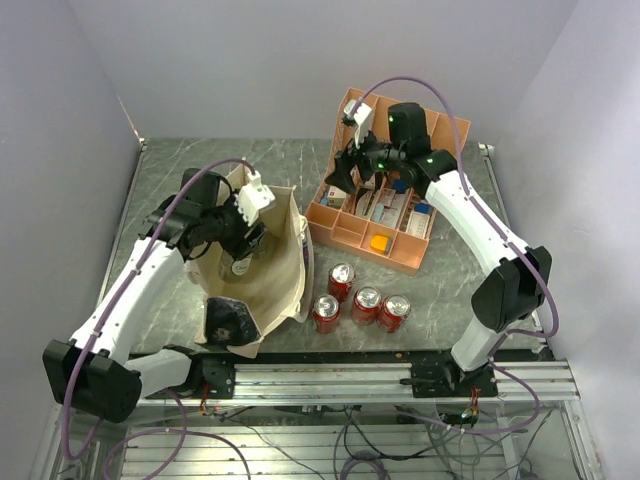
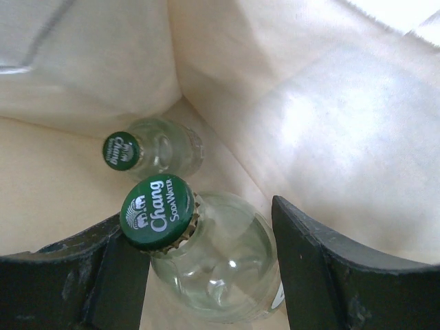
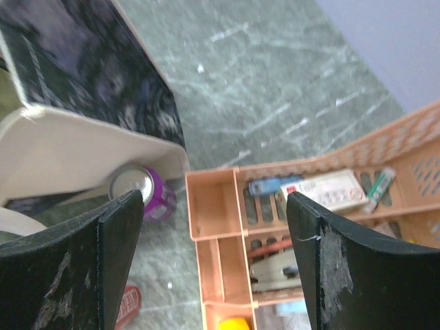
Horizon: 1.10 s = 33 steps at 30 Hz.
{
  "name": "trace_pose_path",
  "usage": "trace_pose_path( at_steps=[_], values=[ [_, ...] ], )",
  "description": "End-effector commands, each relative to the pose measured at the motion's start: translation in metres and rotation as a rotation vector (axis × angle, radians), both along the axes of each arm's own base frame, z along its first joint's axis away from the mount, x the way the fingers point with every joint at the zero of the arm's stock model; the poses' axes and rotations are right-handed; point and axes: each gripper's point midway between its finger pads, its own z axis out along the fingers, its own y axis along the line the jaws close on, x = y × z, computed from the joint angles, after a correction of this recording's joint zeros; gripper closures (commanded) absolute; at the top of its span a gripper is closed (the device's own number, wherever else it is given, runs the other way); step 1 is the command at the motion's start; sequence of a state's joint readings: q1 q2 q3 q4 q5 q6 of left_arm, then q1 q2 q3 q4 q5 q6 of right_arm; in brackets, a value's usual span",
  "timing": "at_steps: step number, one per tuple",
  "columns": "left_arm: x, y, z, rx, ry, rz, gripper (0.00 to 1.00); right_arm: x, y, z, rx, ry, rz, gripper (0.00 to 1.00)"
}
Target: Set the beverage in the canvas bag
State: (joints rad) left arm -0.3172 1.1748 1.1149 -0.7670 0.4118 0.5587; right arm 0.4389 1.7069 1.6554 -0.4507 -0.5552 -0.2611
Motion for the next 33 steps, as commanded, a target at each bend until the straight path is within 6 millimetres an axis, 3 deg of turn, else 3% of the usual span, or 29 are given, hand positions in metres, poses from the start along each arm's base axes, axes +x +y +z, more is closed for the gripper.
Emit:
trace_pose_path(
  at_steps=[1,6,10,20,25,33],
  values=[
    [0.002,-0.009,0.064,-0.154,-0.103,0.031,0.93,-0.008,0.018,0.031,0.061,0.001,0.059,0.16],
    [0.009,-0.013,0.103,-0.267,-0.142,0.106,0.93,-0.015,0.035,0.052,0.103,0.006,0.086,0.16],
    [0.014,-0.014,0.13,-0.341,-0.164,0.156,0.93,-0.033,0.058,0.064,0.105,-0.018,0.135,0.16],
    [0.012,-0.025,0.189,-0.487,-0.264,0.129,0.93,-0.043,0.072,0.095,0.183,0.017,0.124,0.16],
    [0.006,-0.024,0.19,-0.452,-0.33,0.068,0.93,-0.056,0.084,0.11,0.215,0.019,0.157,0.18],
    [0.0,-0.015,0.167,-0.332,-0.4,0.003,0.93,-0.075,0.112,0.123,0.271,0.064,0.26,0.26]
  ],
)
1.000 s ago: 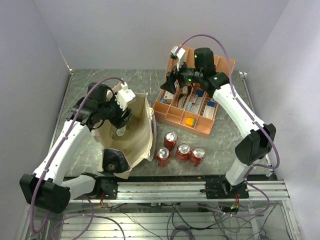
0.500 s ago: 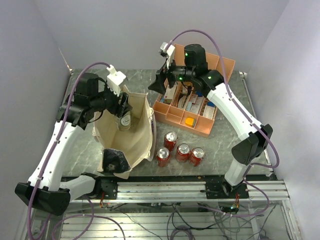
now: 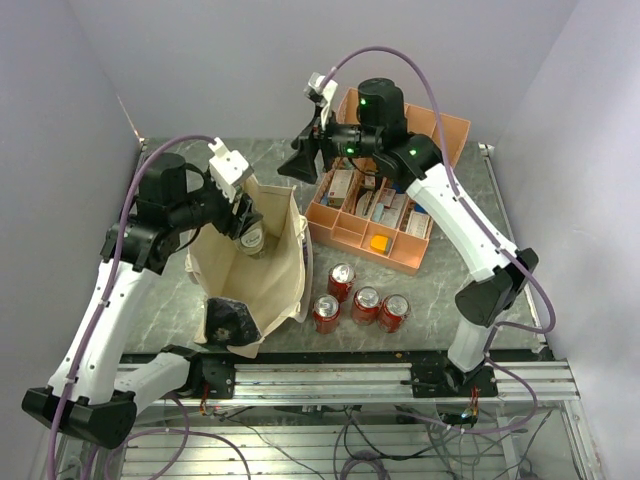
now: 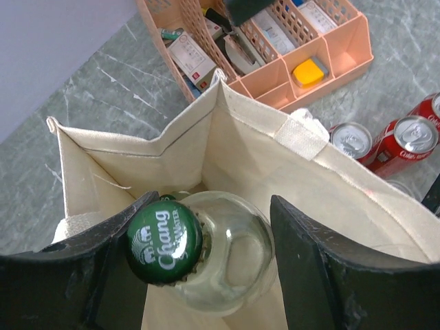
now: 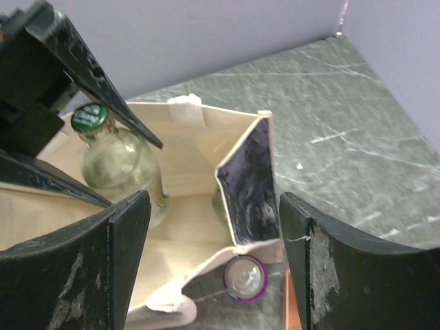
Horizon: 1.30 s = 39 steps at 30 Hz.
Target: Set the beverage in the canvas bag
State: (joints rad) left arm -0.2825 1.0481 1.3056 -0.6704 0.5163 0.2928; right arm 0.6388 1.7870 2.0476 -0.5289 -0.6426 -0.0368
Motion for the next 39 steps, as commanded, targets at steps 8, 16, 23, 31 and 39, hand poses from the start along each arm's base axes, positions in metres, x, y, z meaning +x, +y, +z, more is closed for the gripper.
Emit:
trace_pose_path(
  at_steps=[8,16,23,31,39],
  values=[
    [-0.001,0.001,0.002,0.056,-0.177,-0.077,0.93,-0.004,0.02,-0.013,0.003,0.043,0.054,0.31],
    [-0.001,0.0,-0.04,0.139,-0.153,-0.144,0.93,0.0,0.009,-0.032,-0.035,0.033,0.0,0.32],
    [0.003,-0.003,-0.073,0.212,-0.145,-0.22,0.93,0.014,-0.005,-0.044,-0.05,0.045,-0.05,0.33],
    [0.014,-0.005,-0.112,0.289,-0.145,-0.299,0.93,0.042,-0.028,-0.046,-0.028,0.077,-0.105,0.33],
    [0.026,-0.001,-0.14,0.372,-0.144,-0.327,0.93,0.072,-0.052,-0.057,-0.007,0.114,-0.156,0.33]
  ],
)
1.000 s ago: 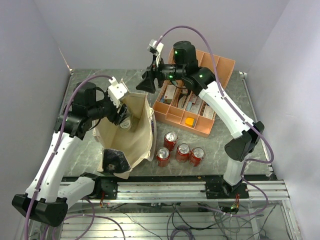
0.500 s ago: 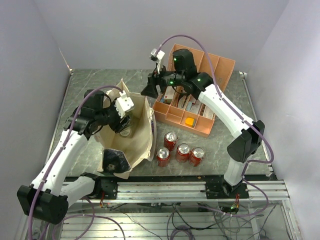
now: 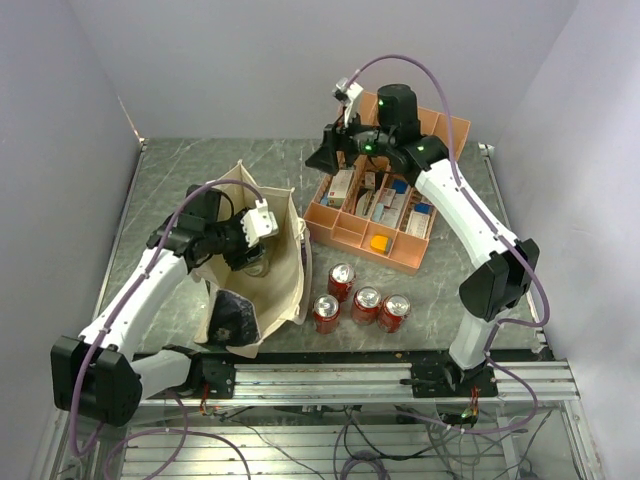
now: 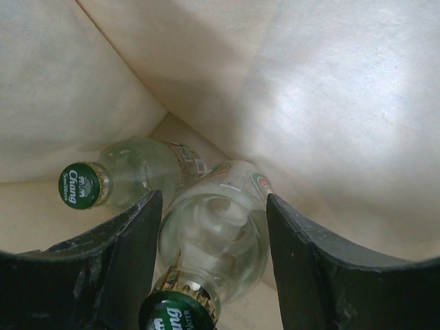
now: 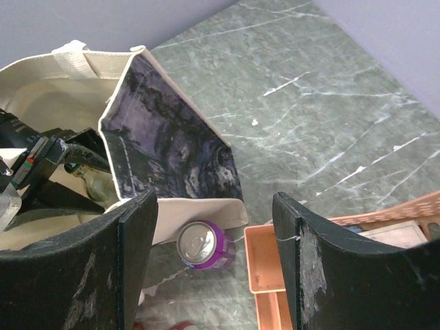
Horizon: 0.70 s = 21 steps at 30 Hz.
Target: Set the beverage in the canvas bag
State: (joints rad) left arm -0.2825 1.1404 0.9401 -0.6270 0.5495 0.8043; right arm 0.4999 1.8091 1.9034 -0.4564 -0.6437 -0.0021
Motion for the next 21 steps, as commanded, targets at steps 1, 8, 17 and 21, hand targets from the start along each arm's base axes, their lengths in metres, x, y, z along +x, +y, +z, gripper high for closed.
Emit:
trace_pose_path(
  at_steps=[1,8,17,21],
  values=[
    [0.027,-0.011,0.021,-0.007,-0.172,-0.085,0.93,0.016,-0.011,-0.001,0.031,0.003,-0.017,0.33],
    [0.021,-0.003,0.012,0.085,-0.11,-0.144,0.93,0.035,-0.021,-0.014,0.043,0.039,-0.042,0.33],
    [0.001,0.007,0.0,0.2,-0.005,-0.29,0.93,0.046,-0.027,-0.023,0.047,0.049,-0.045,0.33],
    [-0.012,0.01,0.001,0.224,0.027,-0.337,0.93,0.047,-0.028,-0.028,0.05,0.058,-0.044,0.33]
  ],
)
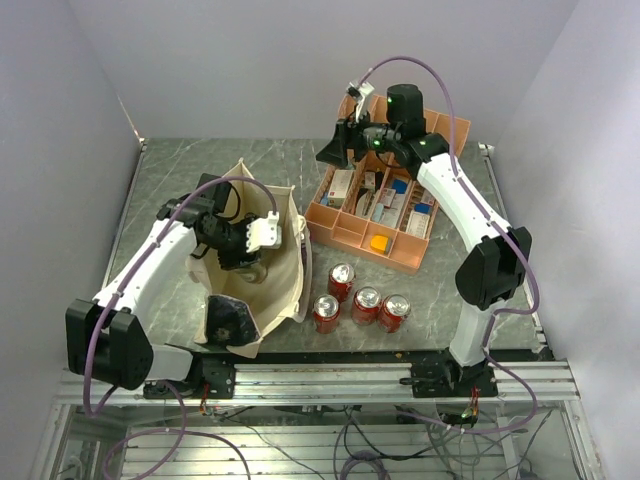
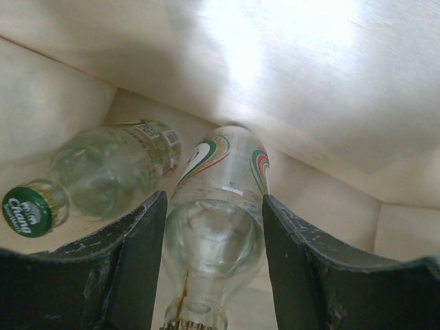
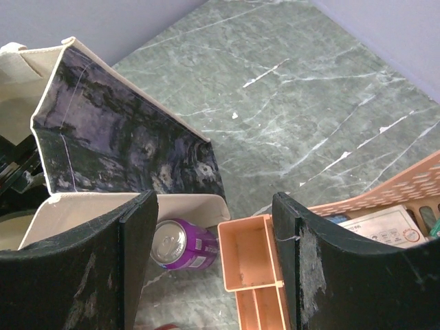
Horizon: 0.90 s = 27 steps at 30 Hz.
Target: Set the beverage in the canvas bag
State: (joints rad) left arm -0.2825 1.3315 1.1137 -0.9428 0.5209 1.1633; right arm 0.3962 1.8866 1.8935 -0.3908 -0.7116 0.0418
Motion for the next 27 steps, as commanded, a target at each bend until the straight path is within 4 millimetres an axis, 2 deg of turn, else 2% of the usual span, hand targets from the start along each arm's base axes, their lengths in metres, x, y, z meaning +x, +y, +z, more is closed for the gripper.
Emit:
trace_pose_path(
  at_steps=[1,8,18,21,23,27],
  values=[
    [-0.009,-0.005,0.025,-0.01,-0.042,-0.106,0.93,0.005,-0.001,-0.002,0.022,-0.007,0.007,0.33],
    [-0.029,-0.003,0.016,0.048,-0.049,-0.186,0.93,0.004,-0.002,-0.006,0.029,0.004,0.005,0.33],
    [-0.023,-0.007,0.013,0.049,-0.053,-0.156,0.93,0.0,-0.006,-0.006,0.024,0.003,-0.005,0.33],
    [-0.022,-0.003,0.014,0.069,-0.035,-0.122,0.93,-0.002,-0.008,-0.005,0.019,-0.003,-0.007,0.33],
    [-0.022,0.001,0.016,0.087,-0.025,-0.092,0.87,-0.003,-0.009,-0.005,0.019,-0.006,-0.009,0.33],
    [-0.017,0.006,0.027,0.084,-0.046,-0.004,0.61,-0.004,-0.01,-0.007,0.008,-0.014,-0.006,0.33]
  ],
)
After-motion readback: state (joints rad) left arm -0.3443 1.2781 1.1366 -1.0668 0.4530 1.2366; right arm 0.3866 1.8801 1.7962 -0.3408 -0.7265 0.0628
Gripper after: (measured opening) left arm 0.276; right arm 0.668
